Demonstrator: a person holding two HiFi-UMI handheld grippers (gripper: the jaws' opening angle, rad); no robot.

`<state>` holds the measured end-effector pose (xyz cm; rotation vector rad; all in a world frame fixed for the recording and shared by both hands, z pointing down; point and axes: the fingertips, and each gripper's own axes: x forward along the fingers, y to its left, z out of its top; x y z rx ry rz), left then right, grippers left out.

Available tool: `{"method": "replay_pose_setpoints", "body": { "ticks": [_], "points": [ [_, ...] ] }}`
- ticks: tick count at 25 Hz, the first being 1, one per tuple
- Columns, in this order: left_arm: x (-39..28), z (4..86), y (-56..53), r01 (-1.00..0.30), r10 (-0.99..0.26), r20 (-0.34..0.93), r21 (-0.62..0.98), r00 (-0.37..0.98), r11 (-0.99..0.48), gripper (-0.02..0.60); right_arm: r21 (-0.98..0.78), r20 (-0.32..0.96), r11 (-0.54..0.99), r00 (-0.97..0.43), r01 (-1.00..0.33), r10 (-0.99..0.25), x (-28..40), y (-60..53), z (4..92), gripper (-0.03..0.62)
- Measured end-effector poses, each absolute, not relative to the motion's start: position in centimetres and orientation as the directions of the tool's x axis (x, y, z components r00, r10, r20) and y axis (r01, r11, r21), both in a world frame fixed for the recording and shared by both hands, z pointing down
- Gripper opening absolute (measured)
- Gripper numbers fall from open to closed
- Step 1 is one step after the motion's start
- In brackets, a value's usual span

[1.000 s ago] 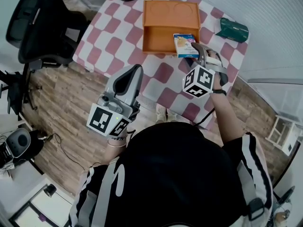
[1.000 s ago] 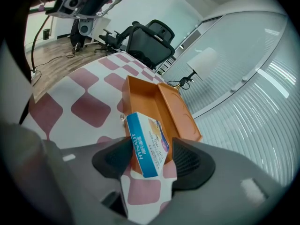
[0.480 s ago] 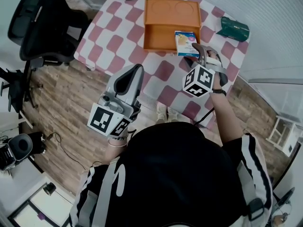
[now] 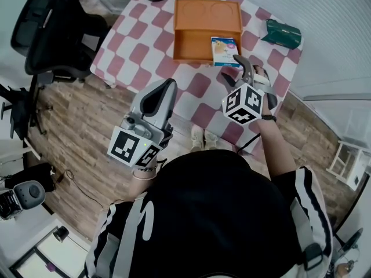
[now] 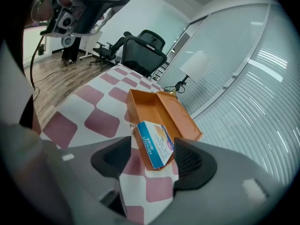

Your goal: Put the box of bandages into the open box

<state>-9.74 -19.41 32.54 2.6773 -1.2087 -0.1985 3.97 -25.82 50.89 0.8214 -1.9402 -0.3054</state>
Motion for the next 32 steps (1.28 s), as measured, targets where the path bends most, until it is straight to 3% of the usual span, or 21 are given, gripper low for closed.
{"method": "replay_pose_setpoints", "body": {
  "ticks": [16,32],
  "points": [
    [-7.4,31.3,-18.7,-0.698,-0.722,-0.066,0.211,0.689,-0.685,0.000,0.368,0.529,0.670,-0.447,-0.645,-0.721,4.5,-23.2,43.3,0.264],
    [-5.7,30.1,-19.2,-0.671,-0.694,-0.092,0.190,0.714,-0.717,0.000,0.139,0.301,0.636,-0.579,-0.759,-0.758,5.3,-21.9,36.5,0.250]
  ]
}}
